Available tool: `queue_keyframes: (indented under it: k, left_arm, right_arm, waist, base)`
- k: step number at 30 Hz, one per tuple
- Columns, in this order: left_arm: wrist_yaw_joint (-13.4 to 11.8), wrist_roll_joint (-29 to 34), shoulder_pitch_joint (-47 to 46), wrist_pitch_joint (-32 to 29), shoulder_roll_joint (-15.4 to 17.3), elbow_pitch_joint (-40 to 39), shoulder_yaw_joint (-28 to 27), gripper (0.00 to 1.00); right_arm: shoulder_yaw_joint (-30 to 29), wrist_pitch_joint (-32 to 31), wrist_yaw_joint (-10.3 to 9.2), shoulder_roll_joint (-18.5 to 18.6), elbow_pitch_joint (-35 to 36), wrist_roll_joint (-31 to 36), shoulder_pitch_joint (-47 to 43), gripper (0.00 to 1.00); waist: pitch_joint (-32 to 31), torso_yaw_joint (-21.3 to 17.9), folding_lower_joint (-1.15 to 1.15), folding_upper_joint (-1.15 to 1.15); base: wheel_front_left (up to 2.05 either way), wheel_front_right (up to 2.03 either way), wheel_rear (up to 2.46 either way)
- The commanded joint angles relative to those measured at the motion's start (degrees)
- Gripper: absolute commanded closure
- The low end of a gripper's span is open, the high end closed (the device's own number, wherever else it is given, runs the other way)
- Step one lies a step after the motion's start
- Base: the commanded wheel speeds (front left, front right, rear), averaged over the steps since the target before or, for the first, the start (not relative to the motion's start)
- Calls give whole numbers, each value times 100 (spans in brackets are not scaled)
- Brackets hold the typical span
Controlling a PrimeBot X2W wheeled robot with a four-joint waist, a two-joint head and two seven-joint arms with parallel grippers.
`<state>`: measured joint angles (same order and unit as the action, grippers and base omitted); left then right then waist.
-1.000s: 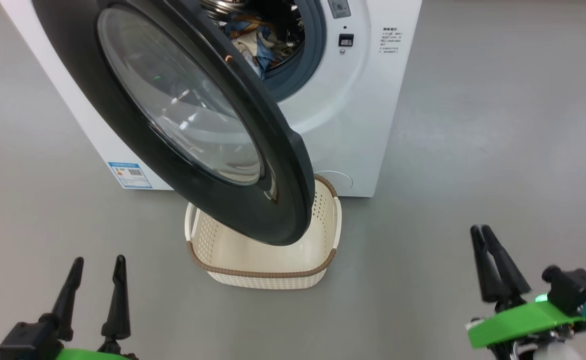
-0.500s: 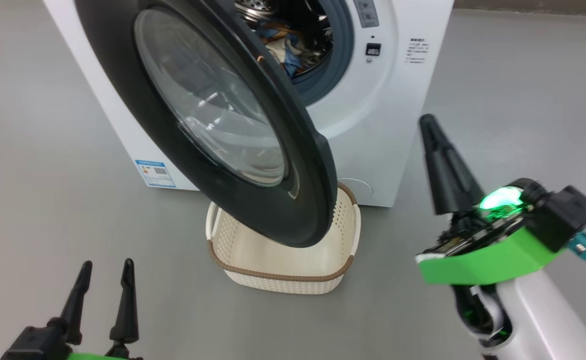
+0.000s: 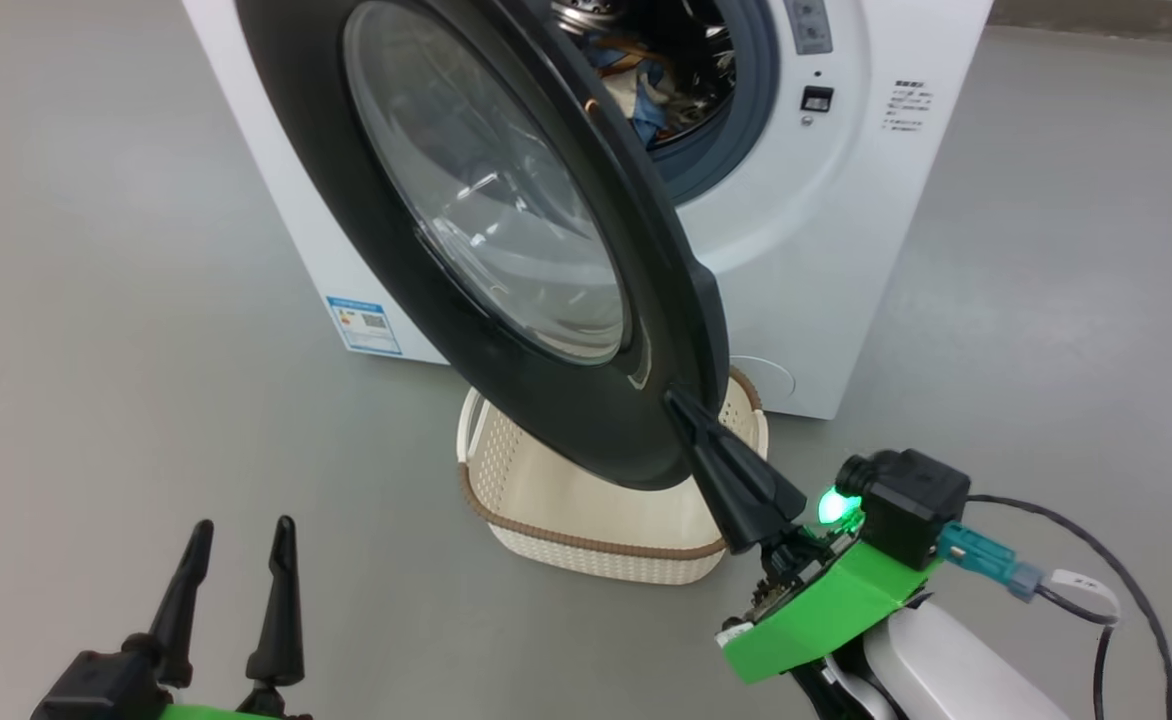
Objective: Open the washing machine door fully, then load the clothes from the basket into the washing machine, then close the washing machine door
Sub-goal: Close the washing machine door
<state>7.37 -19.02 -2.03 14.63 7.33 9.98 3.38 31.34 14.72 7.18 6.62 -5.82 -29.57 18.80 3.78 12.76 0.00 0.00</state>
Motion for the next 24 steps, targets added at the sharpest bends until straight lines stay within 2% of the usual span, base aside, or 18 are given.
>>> queue_keyframes:
  k: [1,12,24]
  left_arm:
    - [12,-27,-119,37,19,-127,-165,0]
    - [12,-89,-219,37,-130,-106,-140,0]
    - [12,-138,-367,37,-168,-89,-35,0]
  right_arm:
    - [142,28,31,-57,-41,-127,87,100]
    - [327,28,31,-32,-1055,-234,396,100]
    - [147,28,31,-66,-1392,-251,786,100]
  waist:
    - [67,69,0,0]
    - [293,182,0,0]
    - [483,295,0,0]
  base:
    - [0,0,0]
    - [0,0,0]
    - [0,0,0]
